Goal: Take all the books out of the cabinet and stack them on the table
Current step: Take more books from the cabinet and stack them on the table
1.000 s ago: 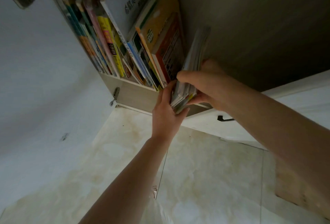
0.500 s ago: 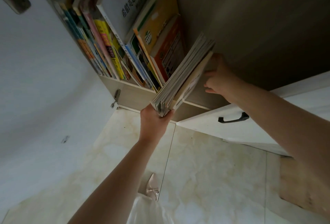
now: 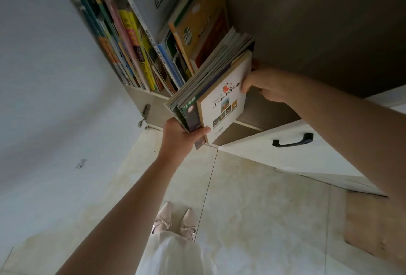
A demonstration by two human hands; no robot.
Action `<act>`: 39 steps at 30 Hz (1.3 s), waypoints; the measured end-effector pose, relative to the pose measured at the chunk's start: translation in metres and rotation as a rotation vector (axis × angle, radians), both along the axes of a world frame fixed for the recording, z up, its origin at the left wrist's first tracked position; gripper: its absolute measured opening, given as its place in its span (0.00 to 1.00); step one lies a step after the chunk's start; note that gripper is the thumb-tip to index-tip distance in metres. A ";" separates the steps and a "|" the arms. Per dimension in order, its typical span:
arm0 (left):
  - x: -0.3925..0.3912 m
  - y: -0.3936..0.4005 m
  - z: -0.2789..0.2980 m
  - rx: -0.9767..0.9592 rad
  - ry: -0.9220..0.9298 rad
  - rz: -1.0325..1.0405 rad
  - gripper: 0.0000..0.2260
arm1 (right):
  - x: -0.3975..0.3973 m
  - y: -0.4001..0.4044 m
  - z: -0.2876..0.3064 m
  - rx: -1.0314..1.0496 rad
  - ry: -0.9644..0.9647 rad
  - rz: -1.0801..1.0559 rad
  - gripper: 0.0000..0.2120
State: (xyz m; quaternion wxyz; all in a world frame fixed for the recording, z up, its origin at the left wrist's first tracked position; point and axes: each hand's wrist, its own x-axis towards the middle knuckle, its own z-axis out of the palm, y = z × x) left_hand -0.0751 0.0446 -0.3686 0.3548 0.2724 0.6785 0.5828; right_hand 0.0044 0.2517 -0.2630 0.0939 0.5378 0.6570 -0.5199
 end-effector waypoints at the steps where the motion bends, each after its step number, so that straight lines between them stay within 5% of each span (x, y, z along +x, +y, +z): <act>1: -0.002 -0.003 0.003 -0.001 -0.024 -0.017 0.25 | -0.002 -0.002 -0.002 0.004 -0.030 0.019 0.29; 4: -0.003 -0.015 0.010 -0.058 -0.085 -0.053 0.19 | -0.004 -0.010 -0.005 0.011 -0.146 0.063 0.26; 10: -0.004 -0.051 0.039 -0.159 -0.581 -0.096 0.23 | 0.011 -0.044 0.012 -0.044 -0.184 0.092 0.09; 17: 0.004 -0.124 0.130 -0.193 -0.734 -0.216 0.26 | 0.066 -0.114 0.090 -0.175 -0.058 0.133 0.14; 21: 0.021 -0.170 0.181 -0.157 -0.756 -0.122 0.36 | 0.093 -0.165 0.132 -0.169 0.125 0.112 0.18; 25: 0.042 -0.213 0.221 -0.125 -0.674 0.110 0.30 | 0.105 -0.218 0.168 -0.107 0.283 0.059 0.11; 33: 0.075 -0.296 0.265 -0.104 -0.547 0.340 0.37 | 0.114 -0.303 0.192 -0.070 0.330 0.058 0.15; 39: 0.113 -0.380 0.292 -0.058 -0.553 0.534 0.37 | 0.120 -0.371 0.214 -0.071 0.421 0.235 0.10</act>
